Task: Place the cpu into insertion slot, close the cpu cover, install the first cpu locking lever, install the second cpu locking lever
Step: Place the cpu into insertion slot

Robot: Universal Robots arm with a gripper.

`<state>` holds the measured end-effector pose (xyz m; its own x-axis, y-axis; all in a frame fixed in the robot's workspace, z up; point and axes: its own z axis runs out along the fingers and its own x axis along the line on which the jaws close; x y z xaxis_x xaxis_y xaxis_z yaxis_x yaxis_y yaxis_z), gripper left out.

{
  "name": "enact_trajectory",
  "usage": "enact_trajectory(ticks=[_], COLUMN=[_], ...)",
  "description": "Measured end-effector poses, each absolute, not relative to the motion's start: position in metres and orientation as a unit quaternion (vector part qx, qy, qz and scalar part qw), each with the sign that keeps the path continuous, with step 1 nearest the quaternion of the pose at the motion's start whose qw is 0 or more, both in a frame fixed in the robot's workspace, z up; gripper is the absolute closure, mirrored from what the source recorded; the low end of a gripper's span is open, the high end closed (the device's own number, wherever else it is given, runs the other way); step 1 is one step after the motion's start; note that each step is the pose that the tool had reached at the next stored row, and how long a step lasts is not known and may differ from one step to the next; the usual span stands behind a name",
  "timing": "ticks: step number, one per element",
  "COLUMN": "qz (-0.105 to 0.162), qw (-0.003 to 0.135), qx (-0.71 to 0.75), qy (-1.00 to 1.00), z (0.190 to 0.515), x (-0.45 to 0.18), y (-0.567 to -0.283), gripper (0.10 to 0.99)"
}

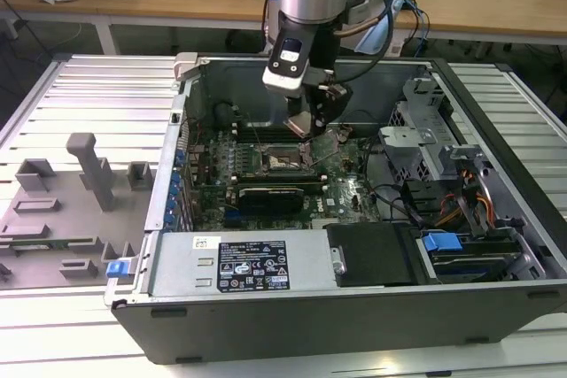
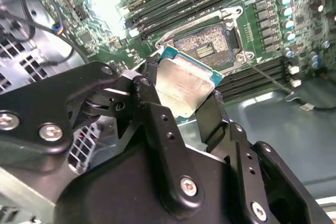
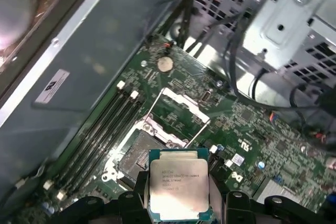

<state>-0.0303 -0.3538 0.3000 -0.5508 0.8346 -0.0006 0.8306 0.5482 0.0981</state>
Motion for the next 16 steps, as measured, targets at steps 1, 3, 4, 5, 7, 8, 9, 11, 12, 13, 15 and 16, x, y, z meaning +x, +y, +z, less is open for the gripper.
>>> enact_trajectory(ticks=[1, 3, 4, 5, 7, 8, 9, 11, 12, 13, 15, 16], qz=[0.043, 0.042, 0.042, 0.042, 0.041, 0.041, 0.040, 0.040, 0.039, 0.039, 0.038, 0.038], qw=[0.024, 0.025, 0.026, 0.026, 0.027, 0.028, 0.028, 0.029, 0.029, 0.030, 0.031, 0.031], qx=[0.480, 0.508, 0.517, 0.524, 0.548, 0.555, 0.565, 0.579, 0.591, 0.606, 0.620, 0.630], qy=[0.876, 0.860, 0.855, 0.850, 0.835, 0.830, 0.823, 0.814, 0.805, 0.794, 0.783, 0.775], z=[0.2998, 0.2992, 0.2990, 0.2989, 0.2983, 0.2981, 0.2979, 0.2976, 0.2973, 0.2969, 0.2965, 0.2962], x=[-0.0303, -0.0303, -0.0303, -0.0303, -0.0303, -0.0303, -0.0303, -0.0303, -0.0303, -0.0303, -0.0303, -0.0303], y=[-0.3538, -0.3538, -0.3538, -0.3538, -0.3538, -0.3538, -0.3538, -0.3538, -0.3538, -0.3538, -0.3538, -0.3538], gripper=[0.545, 0.545, 0.545, 0.545, 0.545, 0.545, 0.545, 0.545, 0.545, 0.545, 0.545, 0.545])
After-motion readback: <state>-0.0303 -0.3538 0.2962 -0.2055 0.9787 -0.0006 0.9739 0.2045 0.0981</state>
